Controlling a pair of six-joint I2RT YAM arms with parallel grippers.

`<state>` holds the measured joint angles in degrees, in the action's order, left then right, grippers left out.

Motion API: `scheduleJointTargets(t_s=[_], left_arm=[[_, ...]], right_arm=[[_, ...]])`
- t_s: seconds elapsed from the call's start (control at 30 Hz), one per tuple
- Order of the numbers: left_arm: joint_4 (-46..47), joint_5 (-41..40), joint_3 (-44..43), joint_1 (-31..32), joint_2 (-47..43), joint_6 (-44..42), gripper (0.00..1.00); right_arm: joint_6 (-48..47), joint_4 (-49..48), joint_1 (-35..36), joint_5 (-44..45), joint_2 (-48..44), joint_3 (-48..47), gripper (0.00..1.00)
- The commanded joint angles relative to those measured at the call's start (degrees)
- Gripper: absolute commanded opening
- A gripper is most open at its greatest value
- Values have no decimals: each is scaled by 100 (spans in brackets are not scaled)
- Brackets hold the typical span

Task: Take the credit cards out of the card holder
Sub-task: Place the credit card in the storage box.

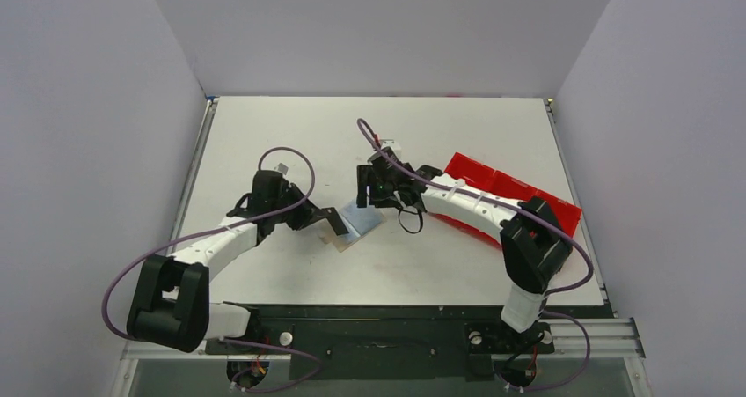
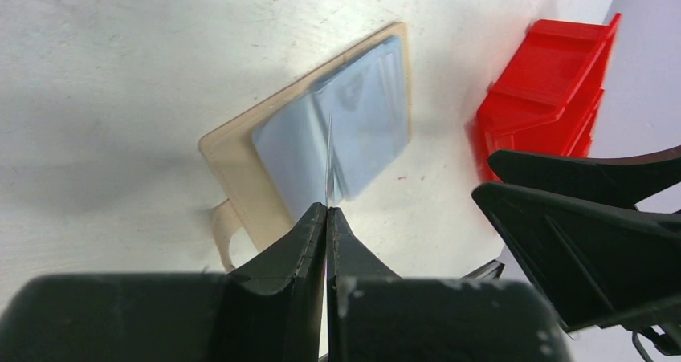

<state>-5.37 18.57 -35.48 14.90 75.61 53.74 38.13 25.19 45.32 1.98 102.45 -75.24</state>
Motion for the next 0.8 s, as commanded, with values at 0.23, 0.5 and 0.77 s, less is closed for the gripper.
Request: scheduleJointTargets(t_s=[0.23, 0.5, 0.77], left_arm=[[323, 890, -574, -26, -480, 75, 0], [1810, 1663, -598, -30, -604, 653, 0], [3129, 2191, -558, -17, -349, 1443, 0]], right_arm=[[139, -1796, -593, -1682, -1199, 1204, 67], [619, -3163, -993, -2997, -1775, 1935, 67], [991, -3925, -1091, -3474, -2083, 2214, 63]])
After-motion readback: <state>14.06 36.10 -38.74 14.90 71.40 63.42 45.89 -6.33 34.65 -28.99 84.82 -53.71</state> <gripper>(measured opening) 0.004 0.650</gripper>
